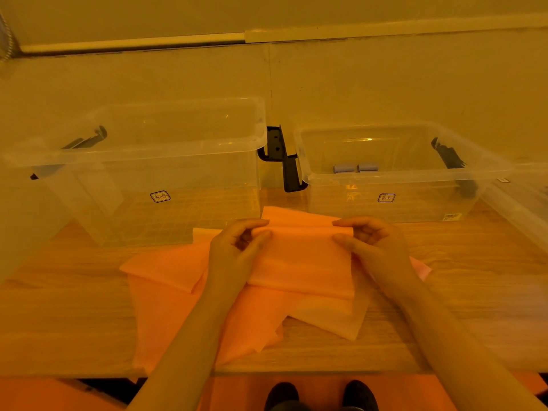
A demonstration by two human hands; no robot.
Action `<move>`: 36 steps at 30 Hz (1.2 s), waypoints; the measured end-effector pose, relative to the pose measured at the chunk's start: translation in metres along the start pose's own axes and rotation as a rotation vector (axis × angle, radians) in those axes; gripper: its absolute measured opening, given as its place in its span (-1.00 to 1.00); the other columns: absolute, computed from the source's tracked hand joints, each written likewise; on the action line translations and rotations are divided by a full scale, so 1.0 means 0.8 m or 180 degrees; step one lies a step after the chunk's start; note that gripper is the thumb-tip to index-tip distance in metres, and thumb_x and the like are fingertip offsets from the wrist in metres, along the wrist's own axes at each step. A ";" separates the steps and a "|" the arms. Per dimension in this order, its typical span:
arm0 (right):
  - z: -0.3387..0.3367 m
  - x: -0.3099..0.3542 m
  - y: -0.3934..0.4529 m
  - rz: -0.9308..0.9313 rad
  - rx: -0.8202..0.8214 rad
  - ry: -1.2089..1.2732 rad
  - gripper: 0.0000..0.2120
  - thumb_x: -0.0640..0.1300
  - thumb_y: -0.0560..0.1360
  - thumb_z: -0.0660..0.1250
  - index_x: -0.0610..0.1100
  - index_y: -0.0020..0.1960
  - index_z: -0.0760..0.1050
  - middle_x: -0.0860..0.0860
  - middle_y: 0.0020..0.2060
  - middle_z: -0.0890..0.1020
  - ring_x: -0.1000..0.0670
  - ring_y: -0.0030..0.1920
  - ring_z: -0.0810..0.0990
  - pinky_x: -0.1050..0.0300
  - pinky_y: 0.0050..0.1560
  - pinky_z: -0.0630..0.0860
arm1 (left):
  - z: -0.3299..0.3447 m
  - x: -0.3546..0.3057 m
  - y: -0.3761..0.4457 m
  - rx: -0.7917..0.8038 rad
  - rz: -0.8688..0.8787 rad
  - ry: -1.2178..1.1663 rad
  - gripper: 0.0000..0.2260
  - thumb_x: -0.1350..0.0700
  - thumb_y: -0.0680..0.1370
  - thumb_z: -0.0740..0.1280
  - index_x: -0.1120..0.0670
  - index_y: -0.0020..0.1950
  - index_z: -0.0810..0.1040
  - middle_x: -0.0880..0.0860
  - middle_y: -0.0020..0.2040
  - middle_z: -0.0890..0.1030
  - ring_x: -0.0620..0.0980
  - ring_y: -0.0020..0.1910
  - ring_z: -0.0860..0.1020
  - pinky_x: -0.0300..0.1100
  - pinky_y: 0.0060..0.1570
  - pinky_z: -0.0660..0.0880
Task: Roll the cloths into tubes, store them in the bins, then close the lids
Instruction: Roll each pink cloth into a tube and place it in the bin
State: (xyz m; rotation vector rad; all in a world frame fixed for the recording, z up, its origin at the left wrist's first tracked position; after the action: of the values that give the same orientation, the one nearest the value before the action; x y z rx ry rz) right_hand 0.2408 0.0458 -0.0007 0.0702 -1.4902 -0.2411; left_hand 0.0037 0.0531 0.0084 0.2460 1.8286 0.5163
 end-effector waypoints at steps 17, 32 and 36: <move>-0.001 -0.001 0.000 0.0031 -0.0011 -0.0101 -0.74 -0.30 0.39 0.46 -0.03 0.02 0.60 0.16 -0.16 0.71 0.09 -0.10 0.69 0.15 -0.17 0.65 | 0.002 0.001 0.000 0.0040 -0.0027 0.0032 -0.73 0.17 0.48 0.42 -0.22 -0.02 0.54 -0.13 -0.10 0.57 -0.27 -0.16 0.50 -0.40 -0.17 0.47; -0.005 -0.009 0.005 -0.0018 -0.0100 -0.0084 -0.71 -0.32 0.39 0.46 0.02 -0.02 0.62 0.05 -0.07 0.71 0.02 -0.03 0.68 0.08 -0.10 0.63 | 0.001 0.005 0.001 -0.0004 -0.0177 -0.0093 -0.74 0.19 0.48 0.43 -0.19 -0.03 0.56 -0.08 -0.09 0.59 -0.22 -0.16 0.52 -0.33 -0.14 0.50; -0.005 -0.008 0.004 0.0034 -0.0016 -0.0052 -0.70 -0.35 0.40 0.45 0.00 0.01 0.62 0.13 -0.06 0.70 0.09 -0.02 0.67 0.19 -0.13 0.62 | 0.002 0.005 0.002 -0.0024 -0.0167 -0.0123 -0.75 0.20 0.49 0.41 -0.18 -0.03 0.56 -0.08 -0.10 0.58 -0.24 -0.17 0.51 -0.39 -0.17 0.47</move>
State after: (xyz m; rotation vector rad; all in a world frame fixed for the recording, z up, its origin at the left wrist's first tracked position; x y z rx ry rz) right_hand 0.2443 0.0496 -0.0070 0.0564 -1.5058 -0.2372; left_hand 0.0036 0.0567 0.0050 0.2011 1.7906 0.4786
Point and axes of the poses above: each hand's wrist, its own y-axis towards the middle knuckle, its own z-axis out of the palm, x = y × z, the point moved 3 cm from there along y, towards the middle knuckle
